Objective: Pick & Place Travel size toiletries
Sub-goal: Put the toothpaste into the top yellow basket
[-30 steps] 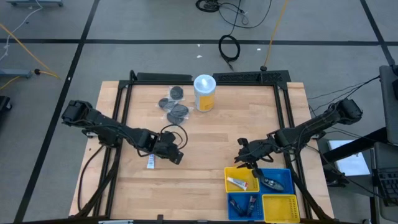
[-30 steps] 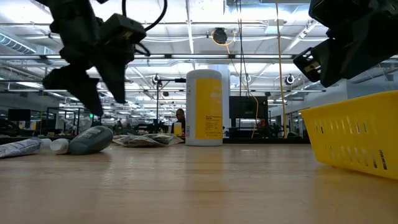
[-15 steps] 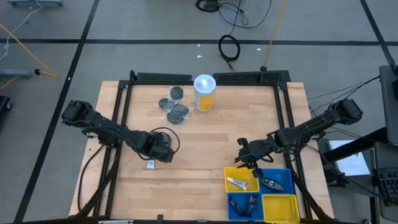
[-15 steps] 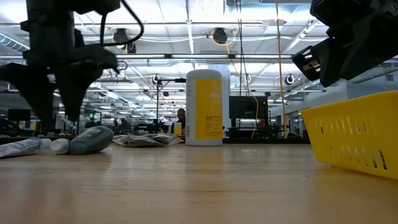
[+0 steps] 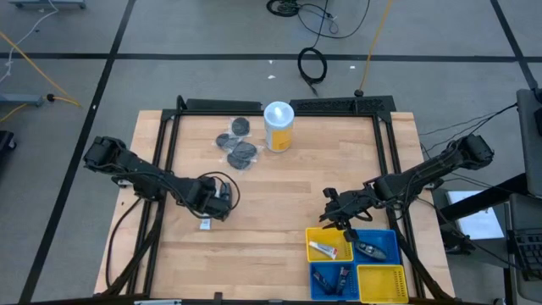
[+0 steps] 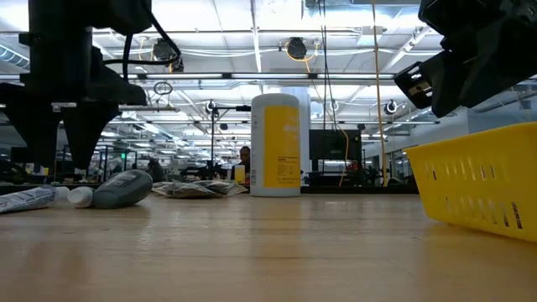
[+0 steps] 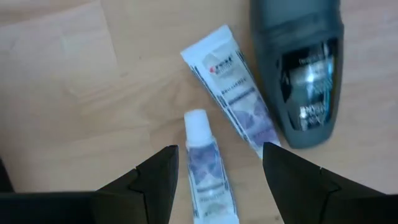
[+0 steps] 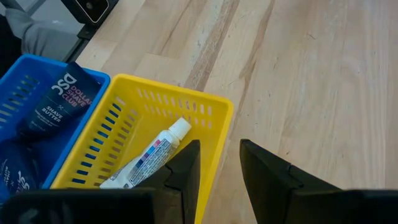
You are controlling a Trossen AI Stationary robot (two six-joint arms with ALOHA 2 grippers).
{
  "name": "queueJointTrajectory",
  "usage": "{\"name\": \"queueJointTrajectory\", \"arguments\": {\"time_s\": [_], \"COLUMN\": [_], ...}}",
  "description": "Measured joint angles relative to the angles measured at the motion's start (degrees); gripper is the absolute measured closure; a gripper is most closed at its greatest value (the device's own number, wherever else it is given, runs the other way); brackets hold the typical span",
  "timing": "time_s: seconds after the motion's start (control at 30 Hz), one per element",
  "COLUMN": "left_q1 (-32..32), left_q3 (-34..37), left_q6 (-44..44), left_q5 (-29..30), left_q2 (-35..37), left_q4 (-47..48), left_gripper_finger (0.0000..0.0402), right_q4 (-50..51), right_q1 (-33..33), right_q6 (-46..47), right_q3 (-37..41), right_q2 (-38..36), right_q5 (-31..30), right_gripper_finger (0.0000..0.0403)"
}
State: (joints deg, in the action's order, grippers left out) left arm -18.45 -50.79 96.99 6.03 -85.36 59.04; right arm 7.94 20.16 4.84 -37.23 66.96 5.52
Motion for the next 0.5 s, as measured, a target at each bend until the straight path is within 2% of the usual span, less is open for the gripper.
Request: {"name": "queueJointTrajectory", "arguments": {"time_s": [0.23,0.5], "left_q1": [0.06,0.10], "left_q3": [4.27,5.23], "left_q6": [1.09,1.68], "left_q5": [-1.37,0.49], "left_q2": [0.00,0.00], "left_q4": [-2.00,-2.46], "left_gripper_finger": [0.0172,0.0172], "right_q4": [0.00,-0.02], "right_q1": [0.04,0.04], "right_q6": [0.35,0.42], "right_q3": [0.00,0.00], "right_q2": [0.00,0.00], "right_q5": [0.00,0.00], "right_gripper_finger": [0.0298,0.0298]}}
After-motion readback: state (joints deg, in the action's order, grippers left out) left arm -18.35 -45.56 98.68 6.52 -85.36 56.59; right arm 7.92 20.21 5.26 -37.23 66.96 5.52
